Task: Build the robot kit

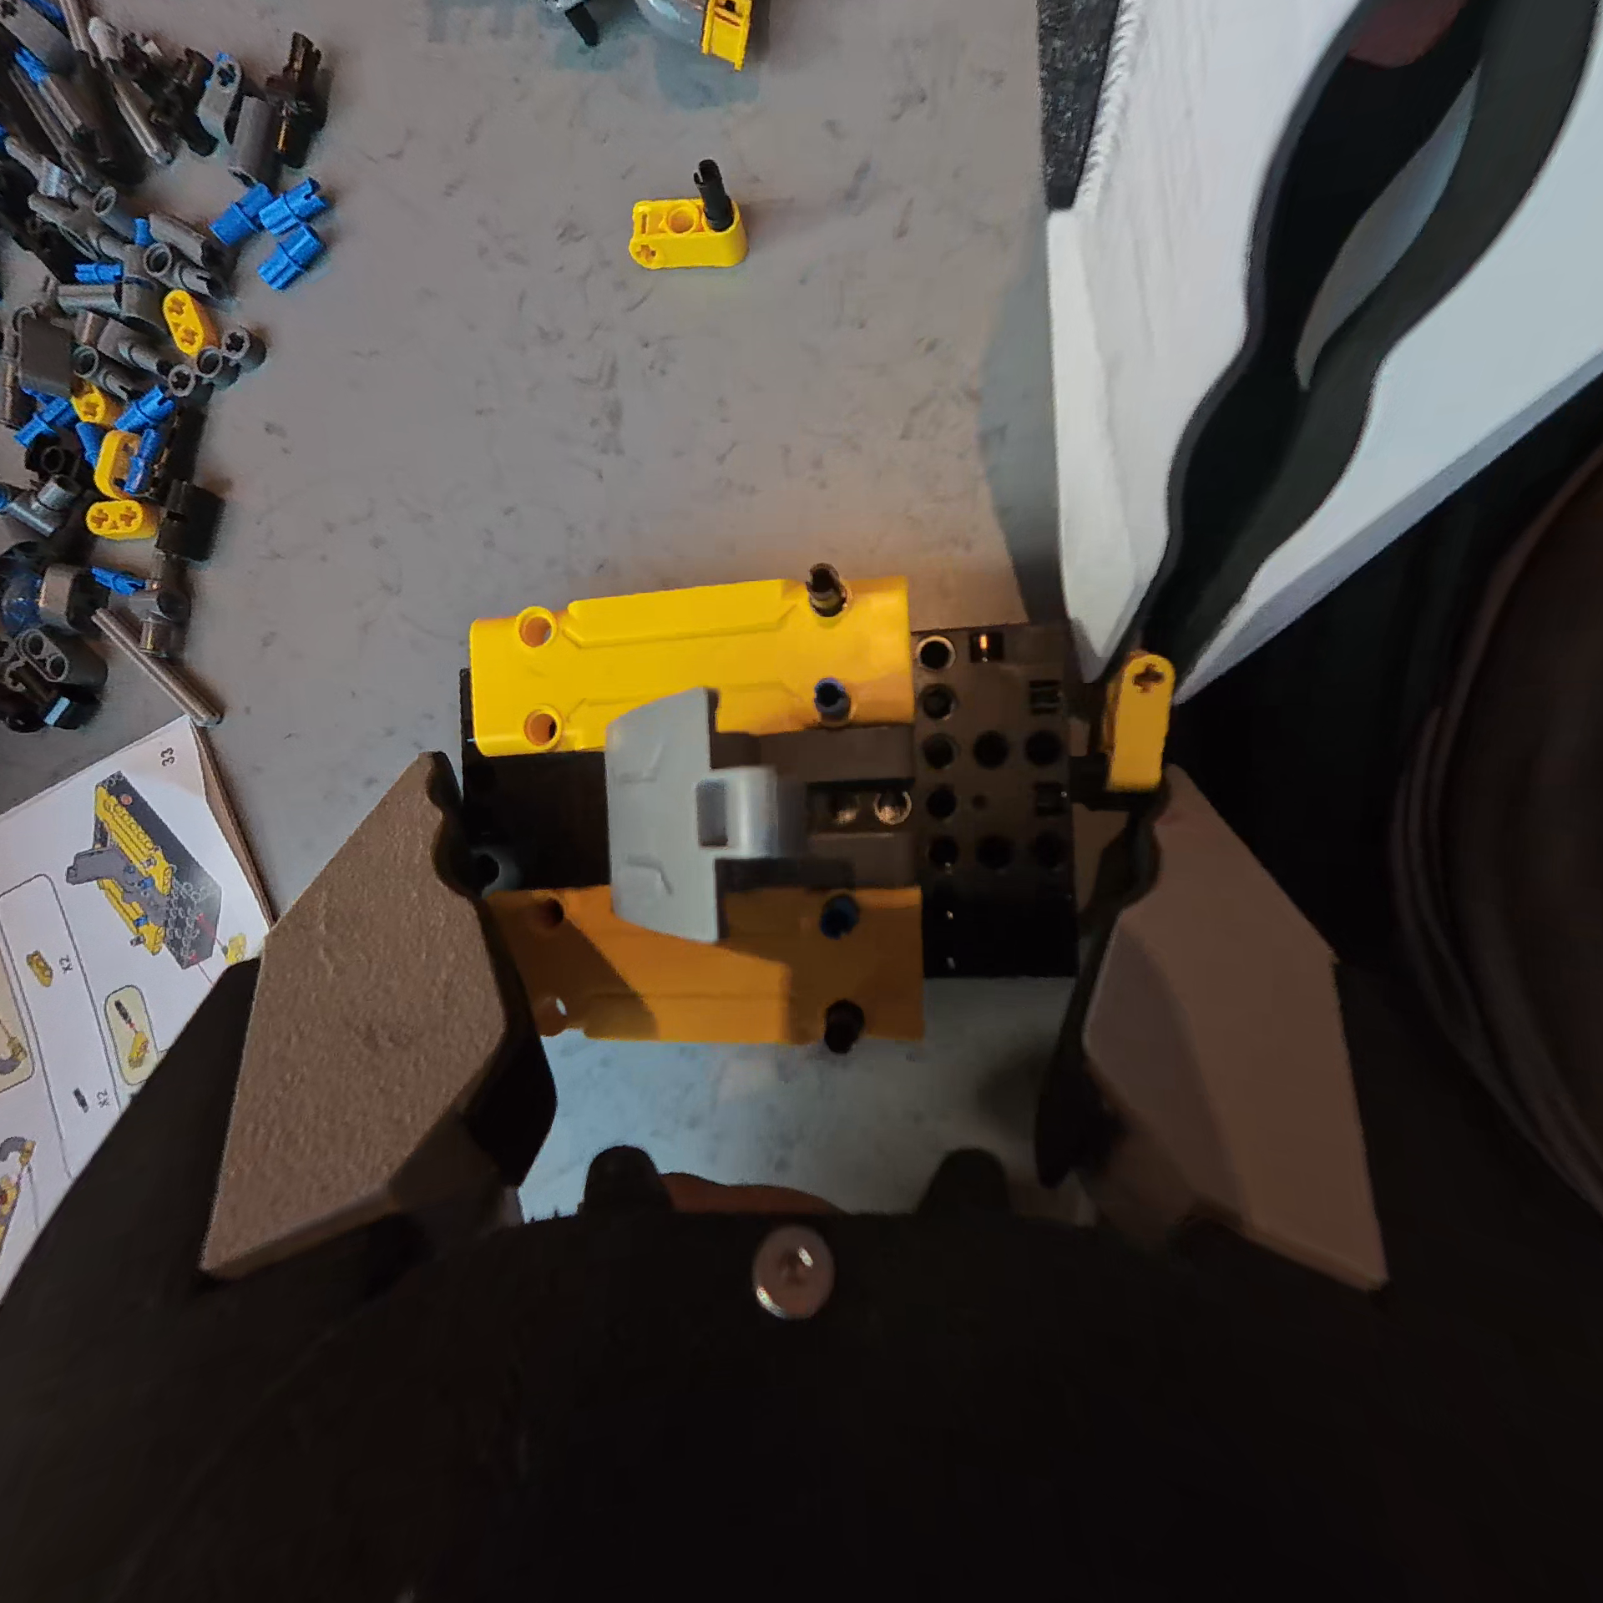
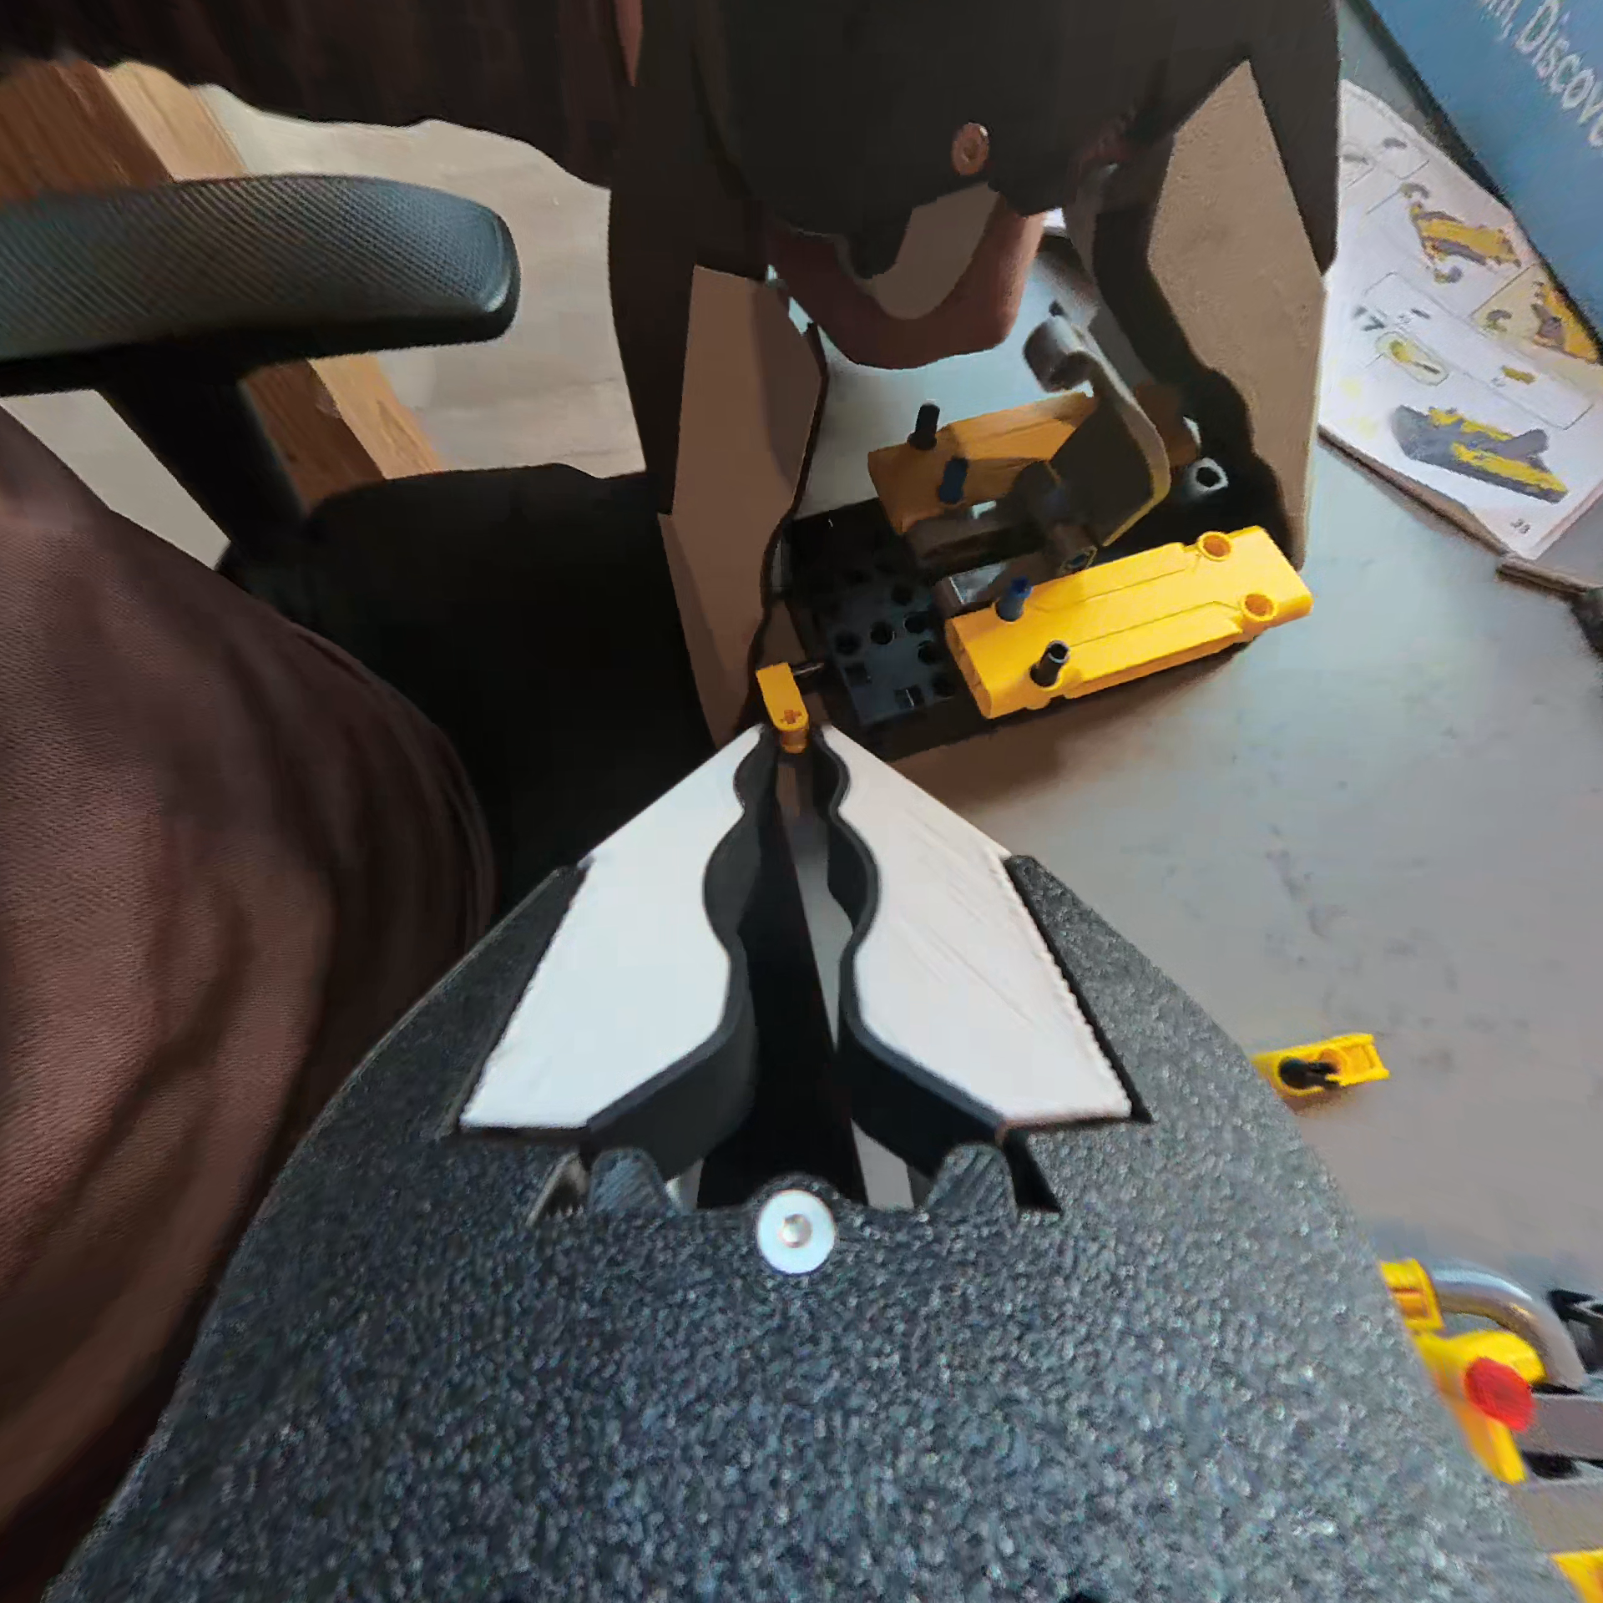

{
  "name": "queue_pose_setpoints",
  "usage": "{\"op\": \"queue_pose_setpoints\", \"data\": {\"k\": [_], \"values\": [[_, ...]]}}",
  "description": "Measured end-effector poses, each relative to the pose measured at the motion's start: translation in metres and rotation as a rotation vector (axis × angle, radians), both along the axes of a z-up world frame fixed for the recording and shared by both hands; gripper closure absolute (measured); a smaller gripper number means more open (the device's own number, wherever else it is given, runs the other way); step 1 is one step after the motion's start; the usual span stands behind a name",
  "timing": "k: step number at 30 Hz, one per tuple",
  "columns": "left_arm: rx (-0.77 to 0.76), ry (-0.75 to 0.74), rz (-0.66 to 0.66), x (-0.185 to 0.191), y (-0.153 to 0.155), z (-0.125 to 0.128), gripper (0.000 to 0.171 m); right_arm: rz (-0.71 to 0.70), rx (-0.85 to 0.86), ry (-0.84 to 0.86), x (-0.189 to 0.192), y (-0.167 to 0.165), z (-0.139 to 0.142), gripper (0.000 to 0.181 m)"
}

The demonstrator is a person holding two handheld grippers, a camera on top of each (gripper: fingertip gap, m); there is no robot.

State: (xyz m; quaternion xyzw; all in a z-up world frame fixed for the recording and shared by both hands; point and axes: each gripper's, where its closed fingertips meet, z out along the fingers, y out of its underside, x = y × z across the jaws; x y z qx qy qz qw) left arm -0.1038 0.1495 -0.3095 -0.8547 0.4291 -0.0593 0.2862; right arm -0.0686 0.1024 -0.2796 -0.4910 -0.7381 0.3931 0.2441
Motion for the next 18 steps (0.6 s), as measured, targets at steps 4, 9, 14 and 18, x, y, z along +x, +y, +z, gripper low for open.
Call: {"op": "queue_pose_setpoints", "data": {"k": [4, 9, 14, 18], "values": [[-0.015, -0.016, -0.016, 0.003, -0.003, 0.002, 0.027, 0.022, -0.020, 0.018, 0.004, -0.004, 0.003, 0.179], [-0.025, -0.084, -0.010, 0.003, -0.008, 0.013, 0.035, 0.022, -0.047, 0.034, 0.009, -0.005, 0.005, 0.178], [0.057, -0.135, 0.078, -0.015, -0.013, 0.040, 0.036, 0.049, -0.063, 0.066, 0.015, -0.008, 0.007, 0.178], [0.135, -0.222, 0.176, -0.020, -0.040, 0.066, 0.064, 0.041, -0.063, 0.081, 0.024, -0.007, 0.010, 0.178]]}}
